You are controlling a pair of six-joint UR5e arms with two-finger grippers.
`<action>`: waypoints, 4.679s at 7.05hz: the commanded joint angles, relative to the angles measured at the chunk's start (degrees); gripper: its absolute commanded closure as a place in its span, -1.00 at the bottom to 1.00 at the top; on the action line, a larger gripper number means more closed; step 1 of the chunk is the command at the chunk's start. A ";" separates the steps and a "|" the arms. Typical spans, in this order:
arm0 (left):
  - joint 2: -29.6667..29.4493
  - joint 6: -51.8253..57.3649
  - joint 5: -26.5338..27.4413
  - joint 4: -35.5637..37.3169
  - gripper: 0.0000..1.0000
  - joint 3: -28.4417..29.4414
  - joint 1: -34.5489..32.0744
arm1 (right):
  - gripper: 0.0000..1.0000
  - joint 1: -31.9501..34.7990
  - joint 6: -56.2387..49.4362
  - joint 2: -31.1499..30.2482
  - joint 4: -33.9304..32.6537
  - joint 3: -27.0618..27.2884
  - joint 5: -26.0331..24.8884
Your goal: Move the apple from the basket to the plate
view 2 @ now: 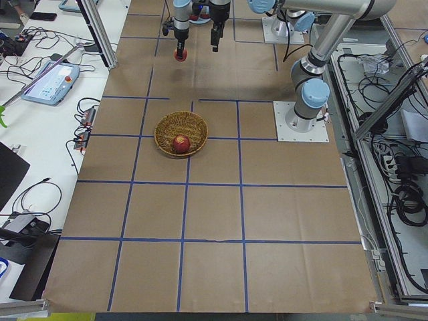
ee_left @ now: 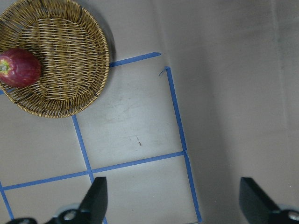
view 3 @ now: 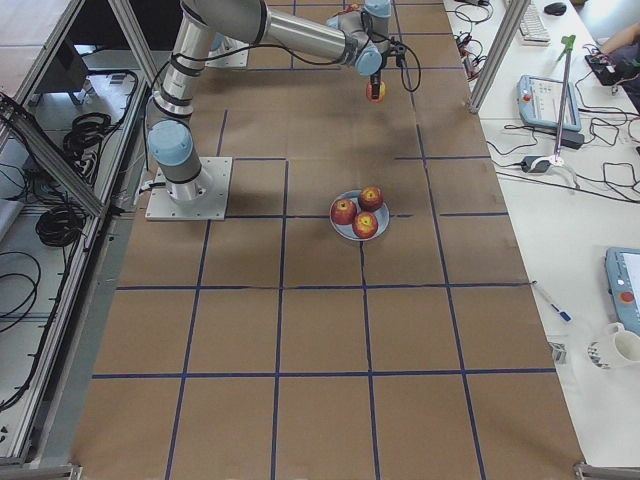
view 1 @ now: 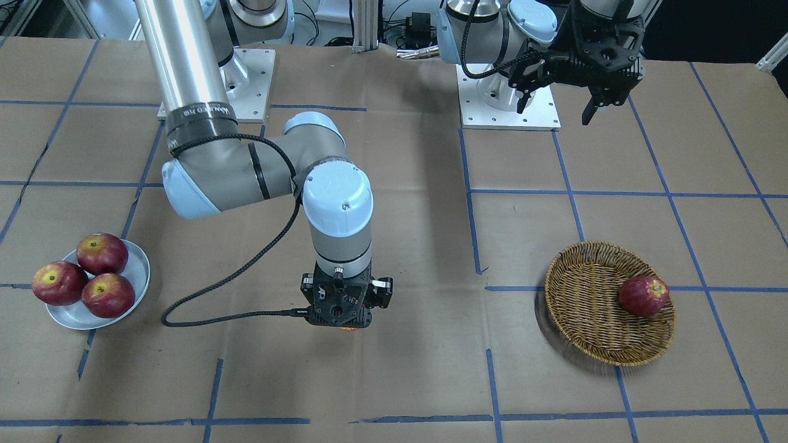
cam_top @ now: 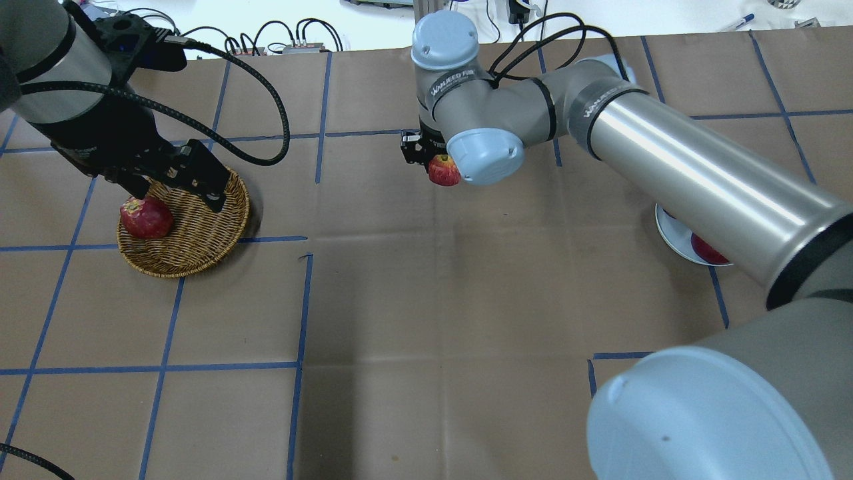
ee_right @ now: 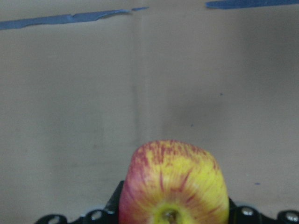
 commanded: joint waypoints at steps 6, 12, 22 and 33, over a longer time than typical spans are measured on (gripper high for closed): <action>0.28 -1.35 -0.15 0.08 -0.98 0.00 -0.08 | 0.23 -38.29 -57.70 -15.14 11.17 9.08 0.86; -0.07 -8.92 0.64 0.08 -0.98 0.00 -3.07 | 0.23 -44.84 -64.63 -15.05 -1.46 22.08 3.50; -0.25 -7.87 2.92 0.16 -0.98 -0.53 -3.51 | -0.99 -44.58 -64.10 -15.48 -1.76 22.10 3.23; -0.25 -7.87 2.84 0.16 -0.98 -0.53 -3.51 | -1.00 -19.01 -24.85 -31.92 26.19 12.61 2.36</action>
